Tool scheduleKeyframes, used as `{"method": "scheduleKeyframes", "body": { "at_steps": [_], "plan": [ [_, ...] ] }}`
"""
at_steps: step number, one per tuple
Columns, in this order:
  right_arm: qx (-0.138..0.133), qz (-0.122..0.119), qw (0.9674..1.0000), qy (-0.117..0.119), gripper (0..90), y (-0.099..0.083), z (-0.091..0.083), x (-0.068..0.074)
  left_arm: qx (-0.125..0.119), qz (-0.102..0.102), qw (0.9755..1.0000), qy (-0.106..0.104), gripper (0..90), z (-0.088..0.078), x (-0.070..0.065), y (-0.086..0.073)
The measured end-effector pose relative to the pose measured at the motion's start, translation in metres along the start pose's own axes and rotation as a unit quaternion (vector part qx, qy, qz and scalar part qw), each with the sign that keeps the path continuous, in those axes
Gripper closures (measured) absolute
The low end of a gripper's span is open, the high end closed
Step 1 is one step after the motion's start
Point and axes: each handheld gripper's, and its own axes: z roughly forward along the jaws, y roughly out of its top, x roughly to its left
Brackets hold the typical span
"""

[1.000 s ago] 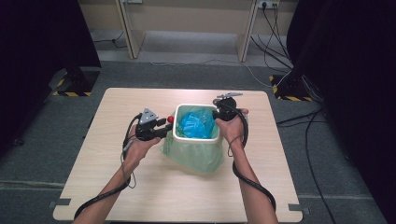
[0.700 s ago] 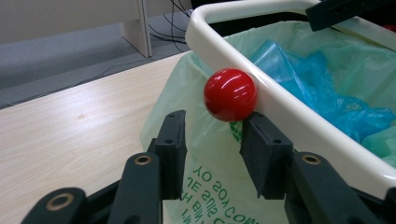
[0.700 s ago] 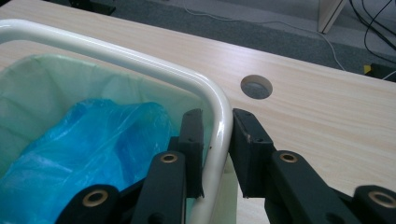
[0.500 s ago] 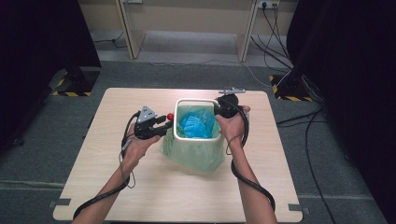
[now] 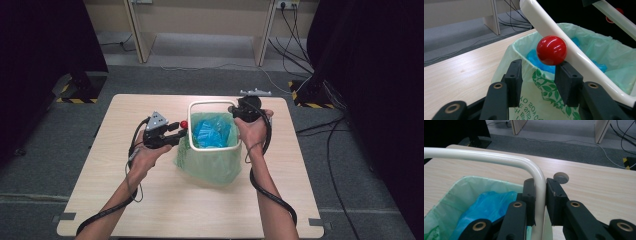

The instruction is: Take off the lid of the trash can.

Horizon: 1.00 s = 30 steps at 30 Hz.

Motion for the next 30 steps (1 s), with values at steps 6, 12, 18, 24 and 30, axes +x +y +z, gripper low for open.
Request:
{"method": "scheduleKeyframes", "body": {
  "at_steps": [6, 12, 18, 24, 30],
  "plan": [
    [-0.013, 0.001, 0.9999, 0.002, 78.8, 0.007, -0.011, -0.001, -0.006, 0.001, 1.0000, -0.006, 58.0, -0.004, -0.004, 0.008],
    [-0.017, 0.000, 0.9999, 0.003, 79.3, 0.010, -0.020, -0.008, -0.011, 0.001, 0.9997, -0.024, 57.9, -0.005, -0.013, 0.017],
    [-0.018, 0.013, 0.9997, 0.006, 79.2, 0.006, -0.026, -0.021, -0.011, 0.005, 0.9992, -0.038, 56.6, -0.001, -0.024, 0.021],
    [-0.023, 0.027, 0.9993, 0.013, 79.3, -0.003, -0.036, -0.038, -0.005, 0.014, 0.9986, -0.050, 55.6, 0.005, -0.033, 0.021],
    [-0.031, 0.059, 0.9977, 0.011, 79.4, -0.020, -0.048, -0.073, -0.003, 0.006, 0.9986, -0.052, 55.1, 0.002, -0.030, 0.017]
  ]
}}
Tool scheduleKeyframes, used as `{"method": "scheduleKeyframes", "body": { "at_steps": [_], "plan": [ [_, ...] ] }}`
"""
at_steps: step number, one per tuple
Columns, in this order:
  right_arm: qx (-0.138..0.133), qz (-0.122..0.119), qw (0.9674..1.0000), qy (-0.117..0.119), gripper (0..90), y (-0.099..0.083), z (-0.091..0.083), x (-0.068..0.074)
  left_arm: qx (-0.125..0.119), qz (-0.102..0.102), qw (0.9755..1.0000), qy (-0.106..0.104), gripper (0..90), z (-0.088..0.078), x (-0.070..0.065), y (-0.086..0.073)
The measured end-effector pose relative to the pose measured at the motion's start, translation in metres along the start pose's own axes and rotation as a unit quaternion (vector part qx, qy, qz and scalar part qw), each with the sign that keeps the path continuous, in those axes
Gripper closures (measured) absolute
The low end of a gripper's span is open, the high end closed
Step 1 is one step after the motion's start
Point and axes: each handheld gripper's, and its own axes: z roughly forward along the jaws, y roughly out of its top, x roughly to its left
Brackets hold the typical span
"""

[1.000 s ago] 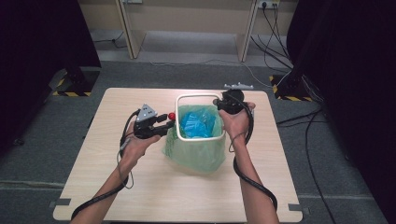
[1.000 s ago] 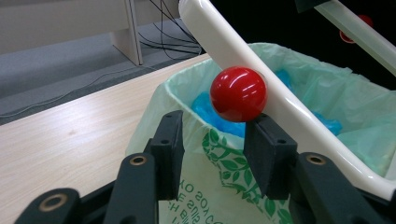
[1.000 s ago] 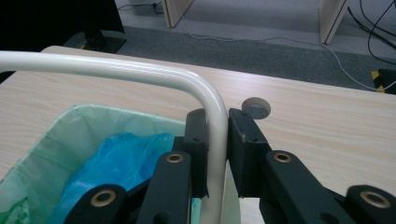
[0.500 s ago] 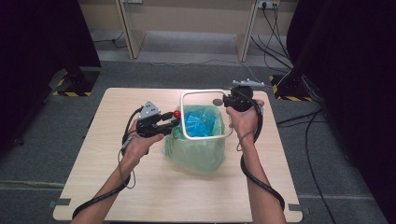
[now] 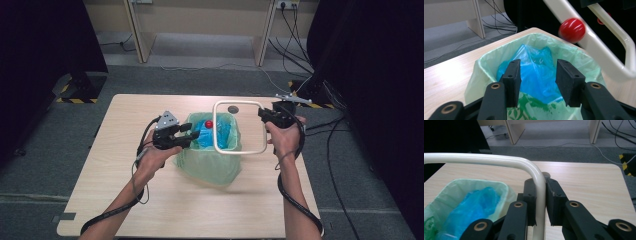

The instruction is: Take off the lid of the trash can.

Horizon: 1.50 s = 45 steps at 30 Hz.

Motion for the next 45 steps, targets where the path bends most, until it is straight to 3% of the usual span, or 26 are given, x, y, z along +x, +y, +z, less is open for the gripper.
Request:
{"method": "scheduleKeyframes", "body": {
  "at_steps": [8, 9, 10, 15, 16, 17, 22, 23, 32, 36, 45],
  "plan": [
    [0.000, 0.027, 0.9996, -0.007, 79.4, -0.012, -0.011, -0.033, 0.005, 0.002, 1.0000, 0.001, 53.4, -0.012, 0.002, -0.011],
    [0.002, 0.036, 0.9993, -0.009, 79.4, -0.015, -0.015, -0.043, 0.005, 0.001, 1.0000, 0.003, 52.0, -0.013, 0.003, -0.012],
    [0.002, 0.036, 0.9993, -0.009, 79.4, -0.015, -0.015, -0.043, 0.005, 0.000, 1.0000, 0.004, 52.0, -0.015, 0.003, -0.014],
    [0.004, 0.049, 0.9985, -0.024, 79.4, -0.026, -0.027, -0.073, 0.007, -0.013, 0.9998, 0.010, 41.8, -0.027, 0.005, -0.020],
    [0.004, 0.049, 0.9985, -0.024, 79.4, -0.026, -0.027, -0.073, 0.006, -0.016, 0.9998, 0.009, 41.8, -0.030, 0.005, -0.022],
    [0.007, 0.057, 0.9979, -0.030, 79.4, -0.031, -0.032, -0.083, 0.004, -0.016, 0.9998, 0.010, 39.6, -0.036, 0.005, -0.025],
    [0.016, 0.075, 0.9964, -0.037, 79.3, -0.048, -0.038, -0.104, 0.009, -0.022, 0.9996, 0.013, 31.1, -0.045, 0.004, -0.035],
    [0.018, 0.077, 0.9961, -0.039, 79.4, -0.052, -0.039, -0.108, 0.008, -0.034, 0.9993, 0.012, 29.1, -0.049, 0.004, -0.041],
    [0.039, 0.082, 0.9944, -0.054, 79.3, -0.075, -0.034, -0.122, -0.003, -0.062, 0.9980, 0.011, 23.4, -0.058, 0.007, -0.063],
    [0.056, 0.075, 0.9929, -0.073, 79.2, -0.094, -0.027, -0.127, 0.009, -0.063, 0.9979, 0.015, 22.3, -0.058, 0.011, -0.078],
    [0.076, 0.077, 0.9906, -0.084, 79.2, -0.119, -0.017, -0.134, 0.033, -0.055, 0.9976, 0.027, 20.9, -0.061, 0.014, -0.099]
  ]
}}
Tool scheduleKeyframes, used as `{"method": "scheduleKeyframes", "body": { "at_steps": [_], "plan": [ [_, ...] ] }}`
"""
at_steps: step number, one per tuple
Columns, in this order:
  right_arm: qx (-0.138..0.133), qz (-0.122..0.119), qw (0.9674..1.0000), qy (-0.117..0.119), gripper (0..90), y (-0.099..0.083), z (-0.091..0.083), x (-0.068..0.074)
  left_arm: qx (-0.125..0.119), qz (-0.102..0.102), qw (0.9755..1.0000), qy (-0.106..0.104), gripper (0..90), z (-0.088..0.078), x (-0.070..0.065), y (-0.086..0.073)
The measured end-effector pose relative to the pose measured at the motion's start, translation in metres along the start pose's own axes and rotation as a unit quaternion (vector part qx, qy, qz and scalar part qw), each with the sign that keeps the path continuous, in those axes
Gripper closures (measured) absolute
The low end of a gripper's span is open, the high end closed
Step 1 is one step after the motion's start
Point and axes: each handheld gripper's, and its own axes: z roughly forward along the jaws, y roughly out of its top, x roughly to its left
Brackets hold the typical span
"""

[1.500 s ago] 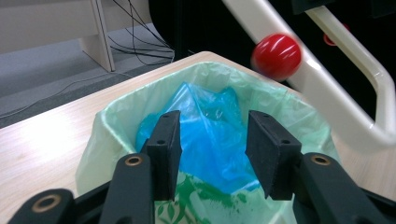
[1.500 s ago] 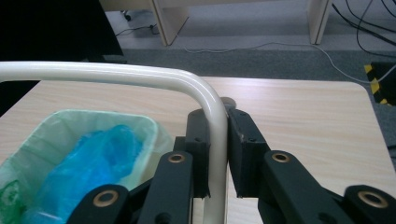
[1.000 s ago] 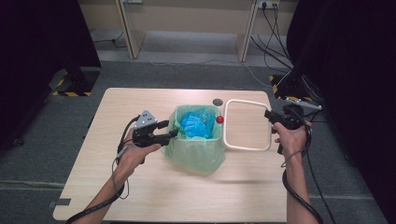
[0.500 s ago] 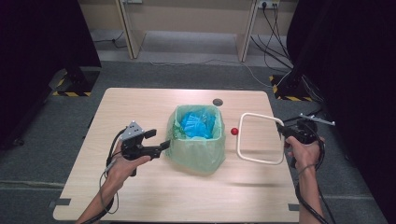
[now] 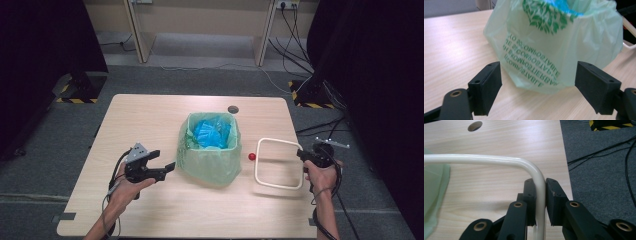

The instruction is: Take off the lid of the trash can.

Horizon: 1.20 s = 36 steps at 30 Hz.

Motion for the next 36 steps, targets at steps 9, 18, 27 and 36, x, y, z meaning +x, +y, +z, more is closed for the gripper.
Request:
{"method": "scheduleKeyframes", "body": {
  "at_steps": [9, 18, 27, 36],
  "plan": [
    [0.011, -0.010, 0.9999, -0.005, 79.1, -0.009, 0.010, 0.002, 0.039, 0.009, 0.9990, 0.017, 20.6, 0.006, 0.007, -0.026],
    [0.024, -0.018, 0.9992, -0.026, 78.9, -0.018, 0.023, 0.004, 0.072, 0.007, 0.9969, 0.030, 20.5, 0.007, 0.015, -0.051],
    [0.033, -0.016, 0.9989, -0.028, 78.9, -0.025, 0.032, 0.002, 0.093, 0.012, 0.9947, 0.042, 20.5, 0.005, 0.020, -0.064],
    [0.037, -0.014, 0.9986, -0.035, 78.8, -0.029, 0.037, 0.003, 0.113, 0.012, 0.9919, 0.057, 20.4, 0.003, 0.023, -0.074]
  ]
}}
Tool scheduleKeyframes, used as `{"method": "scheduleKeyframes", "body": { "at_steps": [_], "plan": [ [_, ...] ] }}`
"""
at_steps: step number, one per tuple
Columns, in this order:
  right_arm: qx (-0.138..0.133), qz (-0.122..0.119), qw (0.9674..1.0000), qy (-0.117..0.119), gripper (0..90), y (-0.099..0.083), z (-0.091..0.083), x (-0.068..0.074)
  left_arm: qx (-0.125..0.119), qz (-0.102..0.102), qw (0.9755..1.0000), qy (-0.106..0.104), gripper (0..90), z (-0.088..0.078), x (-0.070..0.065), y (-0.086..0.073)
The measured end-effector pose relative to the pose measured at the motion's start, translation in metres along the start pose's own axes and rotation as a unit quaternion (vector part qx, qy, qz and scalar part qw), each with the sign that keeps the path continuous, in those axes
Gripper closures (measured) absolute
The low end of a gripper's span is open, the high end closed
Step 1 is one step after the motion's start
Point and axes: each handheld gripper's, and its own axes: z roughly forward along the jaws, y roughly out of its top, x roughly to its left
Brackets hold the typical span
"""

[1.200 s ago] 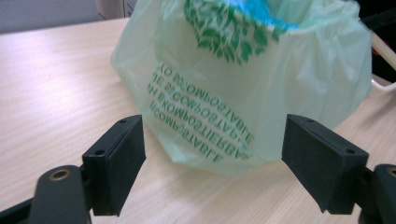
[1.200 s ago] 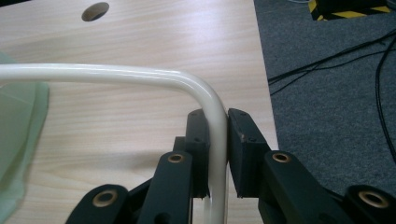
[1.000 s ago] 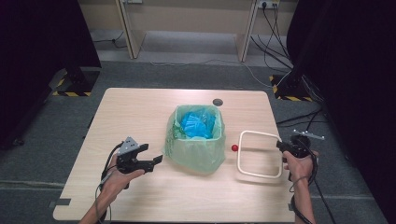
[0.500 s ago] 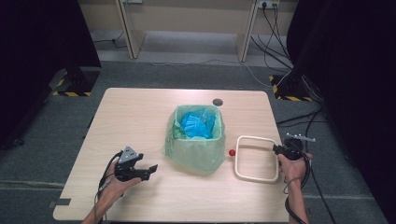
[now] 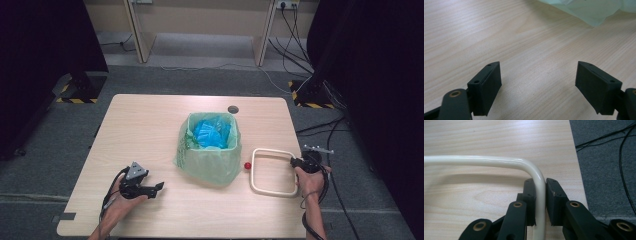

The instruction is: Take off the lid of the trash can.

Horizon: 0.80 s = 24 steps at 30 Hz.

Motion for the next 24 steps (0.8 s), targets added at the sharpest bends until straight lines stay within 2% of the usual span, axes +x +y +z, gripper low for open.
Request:
{"method": "scheduleKeyframes", "body": {
  "at_steps": [11, 15, 18, 19, 22, 23, 24],
  "plan": [
    [0.000, 0.003, 1.0000, -0.004, 78.0, -0.004, 0.002, -0.002, 0.005, 0.000, 0.9999, 0.009, 20.0, -0.001, 0.005, -0.005],
    [-0.001, 0.007, 1.0000, -0.005, 75.6, -0.005, 0.003, -0.002, 0.008, 0.014, 0.9997, 0.019, 19.2, -0.001, 0.004, -0.006],
    [-0.003, 0.007, 0.9999, -0.009, 70.6, -0.005, 0.001, -0.001, 0.009, 0.014, 0.9996, 0.023, 18.2, -0.001, 0.004, -0.006],
    [-0.012, 0.013, 0.9997, -0.014, 64.3, -0.005, 0.000, -0.001, 0.009, 0.014, 0.9996, 0.025, 17.5, -0.001, 0.004, -0.006],
    [-0.024, 0.016, 0.9994, -0.017, 54.0, -0.002, -0.005, 0.002, 0.011, 0.012, 0.9994, 0.029, 16.0, 0.000, 0.004, -0.006],
    [-0.024, 0.016, 0.9994, -0.017, 54.0, -0.002, -0.005, 0.002, 0.011, 0.012, 0.9994, 0.029, 15.6, 0.000, 0.004, -0.006],
    [-0.033, 0.025, 0.9990, -0.020, 46.8, 0.002, -0.008, 0.007, 0.012, 0.011, 0.9994, 0.030, 15.2, 0.000, 0.004, -0.006]
  ]
}}
